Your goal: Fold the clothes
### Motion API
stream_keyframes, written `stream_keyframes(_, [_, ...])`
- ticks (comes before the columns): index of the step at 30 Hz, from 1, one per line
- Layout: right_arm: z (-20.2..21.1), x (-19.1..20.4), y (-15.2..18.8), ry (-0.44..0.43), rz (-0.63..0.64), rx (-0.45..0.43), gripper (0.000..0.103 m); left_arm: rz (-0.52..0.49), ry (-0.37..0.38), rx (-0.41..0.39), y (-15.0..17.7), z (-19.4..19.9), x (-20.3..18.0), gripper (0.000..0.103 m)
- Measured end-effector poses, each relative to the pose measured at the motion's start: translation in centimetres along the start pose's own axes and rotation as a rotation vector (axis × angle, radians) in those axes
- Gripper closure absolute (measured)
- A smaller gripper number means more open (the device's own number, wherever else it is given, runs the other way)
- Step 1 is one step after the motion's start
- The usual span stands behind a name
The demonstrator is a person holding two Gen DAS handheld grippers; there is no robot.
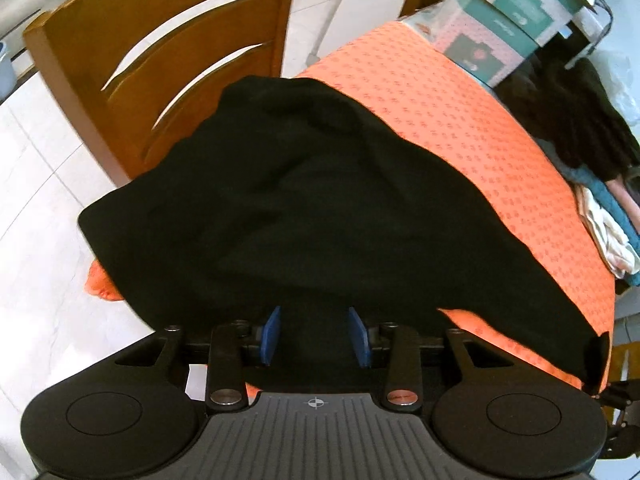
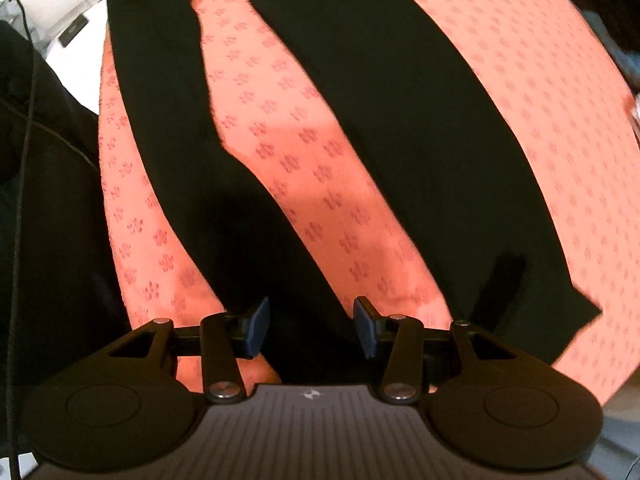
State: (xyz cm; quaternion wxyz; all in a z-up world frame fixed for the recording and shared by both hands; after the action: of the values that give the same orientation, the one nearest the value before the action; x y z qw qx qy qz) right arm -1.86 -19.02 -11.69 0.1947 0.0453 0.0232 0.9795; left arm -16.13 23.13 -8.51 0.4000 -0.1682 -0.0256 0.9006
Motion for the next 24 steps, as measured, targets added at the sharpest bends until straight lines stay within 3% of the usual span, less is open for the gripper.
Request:
stream_keyframes(10, [0.3, -1.4, 5.6, -0.028, -0.200, -0.008, 0.054, -0.104, 0.031, 0.054, -0.3, -1.3, -2.7, 0.060])
stream_keyframes(11, [0.2, -1.7, 6.0, -0.023, -0.215, 0.000, 0.068, -0.122, 0.035, 0.062, -0.1, -1.5, -3.1, 0.060])
stream_keyframes(12, [0.2, -1.7, 6.6, -0.030, -0.232, -0.001, 0.089, -0.143, 0.036, 0.068, -0.1, -1.7, -3.7, 0.060])
stream_keyframes(14, [0.4, -1.7, 7.5, -0.015, -0.254, -0.012, 0.103, -0.197, 0.037, 0.081, 0.3, -2.2, -5.1, 0.058])
stream_keyframes(24, [5.0, -1.9, 11.7, 0.255, -0.283, -0.059, 0.103, -0.414, 0.075, 0.178, 2.3, -5.2, -10.7, 0.057])
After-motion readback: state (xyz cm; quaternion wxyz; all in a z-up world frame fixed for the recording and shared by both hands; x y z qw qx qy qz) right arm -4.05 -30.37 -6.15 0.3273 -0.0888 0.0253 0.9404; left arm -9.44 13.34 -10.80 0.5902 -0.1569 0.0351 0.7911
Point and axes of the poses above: each gripper's, at about its wrist camera, not at the fingertips, and z roughly against the way its jaws point, x to its left, y to its underside, the point moved 1 cm from there along -z, roughly the way its jaws point, and after that the axes turned 9 degrees about x, right-handed, at the moved point
